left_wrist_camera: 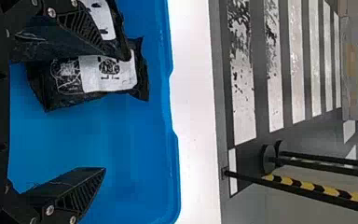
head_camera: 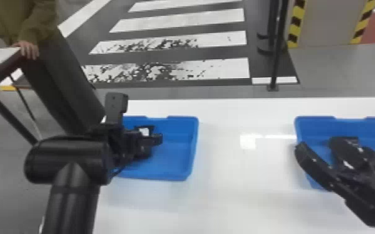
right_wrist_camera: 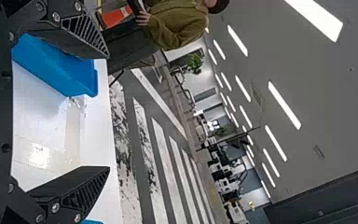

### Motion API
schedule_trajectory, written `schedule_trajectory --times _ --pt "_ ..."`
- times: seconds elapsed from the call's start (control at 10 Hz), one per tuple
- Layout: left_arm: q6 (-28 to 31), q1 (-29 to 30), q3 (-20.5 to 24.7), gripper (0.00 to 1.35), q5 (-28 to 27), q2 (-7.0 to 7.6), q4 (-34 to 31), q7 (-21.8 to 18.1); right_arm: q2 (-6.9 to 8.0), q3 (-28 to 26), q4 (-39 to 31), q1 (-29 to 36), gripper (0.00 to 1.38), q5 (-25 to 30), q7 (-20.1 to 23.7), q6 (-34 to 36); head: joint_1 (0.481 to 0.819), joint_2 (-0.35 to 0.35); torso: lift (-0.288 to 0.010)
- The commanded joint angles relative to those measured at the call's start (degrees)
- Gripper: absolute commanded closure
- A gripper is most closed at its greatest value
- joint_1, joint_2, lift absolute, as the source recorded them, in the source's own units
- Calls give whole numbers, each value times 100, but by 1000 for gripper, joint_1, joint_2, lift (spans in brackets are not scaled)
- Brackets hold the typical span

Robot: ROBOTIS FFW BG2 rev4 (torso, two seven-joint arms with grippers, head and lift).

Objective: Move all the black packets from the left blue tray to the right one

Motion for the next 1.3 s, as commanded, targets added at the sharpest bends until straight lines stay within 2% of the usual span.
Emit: schedule_trajectory --times 0.0,0.3,0.6,0.9,1.2 --pt "233 -361 -237 151 -204 80 380 7 -6 0 34 -13 180 -42 0 18 695 227 -140" --pt "360 -980 -728 150 -432 186 1168 25 -6 46 118 -56 179 -145 35 60 695 223 -140" --pt "613 -1149 -923 147 -844 230 1407 42 3 58 189 -70 180 -225 53 88 695 235 -140" --pt "472 -1472 -1391 137 -992 326 1857 33 3 69 245 -98 180 -259 79 102 695 244 -140" --pt "472 -1627 -1608 134 -1244 361 2138 -2 3 103 315 -126 180 -350 105 131 695 236 -140"
